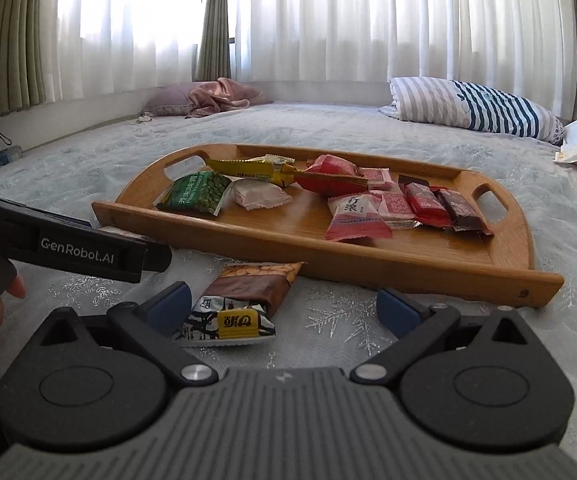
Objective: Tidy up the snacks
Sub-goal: 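Move both grippers back to the remaining snacks beside the tray, then grasp the cookie roll pack with the left gripper while the right grasps the brown-white snack bag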
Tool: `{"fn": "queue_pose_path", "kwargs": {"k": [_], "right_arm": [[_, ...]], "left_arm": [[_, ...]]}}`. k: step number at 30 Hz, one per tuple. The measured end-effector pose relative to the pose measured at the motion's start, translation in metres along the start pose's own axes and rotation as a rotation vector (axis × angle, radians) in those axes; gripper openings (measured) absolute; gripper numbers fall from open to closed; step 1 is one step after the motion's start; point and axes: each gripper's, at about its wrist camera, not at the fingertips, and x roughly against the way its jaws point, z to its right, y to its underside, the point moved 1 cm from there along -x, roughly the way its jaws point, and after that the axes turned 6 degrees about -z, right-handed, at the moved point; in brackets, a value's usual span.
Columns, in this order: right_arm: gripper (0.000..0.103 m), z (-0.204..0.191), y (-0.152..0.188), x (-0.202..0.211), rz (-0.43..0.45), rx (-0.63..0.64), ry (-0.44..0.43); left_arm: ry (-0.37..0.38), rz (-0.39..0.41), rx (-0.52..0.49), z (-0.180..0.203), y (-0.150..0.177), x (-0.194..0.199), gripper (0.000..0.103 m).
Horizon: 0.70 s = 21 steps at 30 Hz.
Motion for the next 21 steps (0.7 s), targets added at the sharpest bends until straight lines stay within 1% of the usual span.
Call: {"fn": "queue_pose_path", "kwargs": {"k": [4,8,11,17,21], "right_arm": [[0.103,0.000,0.000,-0.004,-0.020,0.017,-0.009],[0.103,-0.002,0.003,-0.004,-0.010,0.028,-0.005],[0.103,-0.002,0.003,-0.004,-0.008,0.024,-0.009],[0.103,-0.002,0.003,-0.004,0.001,0.029,-0.007],[0.103,-0.002,0.004,-0.003,0.002,0.029,-0.004]], "left_arm": [[0.009,0.000,0.008,0.000,0.001,-0.002,0.084],[0.004,0.001,0.005,0.000,0.002,-0.001,0.073],[-0.001,0.005,-0.006,0.001,0.003,0.000,0.068],[-0.005,0.006,-0.029,0.005,0.003,0.004,0.059],[0.008,0.003,-0.044,0.007,0.003,0.008,0.056]]}}
